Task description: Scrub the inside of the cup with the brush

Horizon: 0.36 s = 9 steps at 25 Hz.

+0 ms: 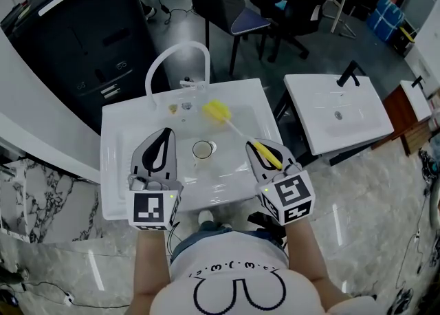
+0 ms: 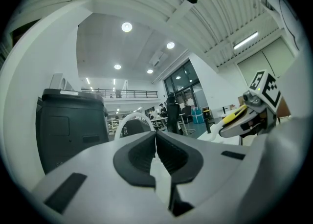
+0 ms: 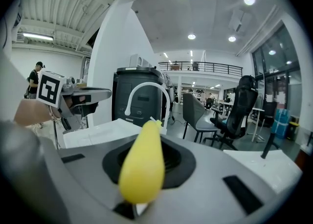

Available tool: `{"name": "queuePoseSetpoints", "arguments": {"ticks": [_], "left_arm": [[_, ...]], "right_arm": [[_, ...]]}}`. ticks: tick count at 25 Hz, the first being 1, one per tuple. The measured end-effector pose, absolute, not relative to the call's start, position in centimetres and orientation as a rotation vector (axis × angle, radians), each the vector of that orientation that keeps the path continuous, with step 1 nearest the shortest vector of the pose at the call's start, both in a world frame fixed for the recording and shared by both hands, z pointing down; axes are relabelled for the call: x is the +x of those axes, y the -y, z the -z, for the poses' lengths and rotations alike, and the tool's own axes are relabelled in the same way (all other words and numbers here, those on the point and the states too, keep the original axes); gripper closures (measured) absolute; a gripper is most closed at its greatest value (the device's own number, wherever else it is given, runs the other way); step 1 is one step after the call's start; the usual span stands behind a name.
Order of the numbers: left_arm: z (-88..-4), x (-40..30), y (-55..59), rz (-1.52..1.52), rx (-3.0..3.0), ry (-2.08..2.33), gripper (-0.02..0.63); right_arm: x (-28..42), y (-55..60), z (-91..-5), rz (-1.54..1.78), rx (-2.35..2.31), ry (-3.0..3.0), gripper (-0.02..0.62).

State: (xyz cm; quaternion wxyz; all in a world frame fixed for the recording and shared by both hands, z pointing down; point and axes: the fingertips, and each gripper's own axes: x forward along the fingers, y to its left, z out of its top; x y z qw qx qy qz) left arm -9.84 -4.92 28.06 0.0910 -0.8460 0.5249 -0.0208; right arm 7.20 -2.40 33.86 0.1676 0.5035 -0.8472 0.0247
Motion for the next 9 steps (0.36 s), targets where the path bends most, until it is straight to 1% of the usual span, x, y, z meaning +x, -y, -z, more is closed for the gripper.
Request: {"name": "queuePoseSetpoints", "arguments": {"ticks": [9], "left_arm": [[-27.91,-10.35,5.14,0.043,-2.520,-1.566,0.589]], "right_arm": [[6.82,2.54,-33.08,-0.071,1.417,2.430,0.561]]}}
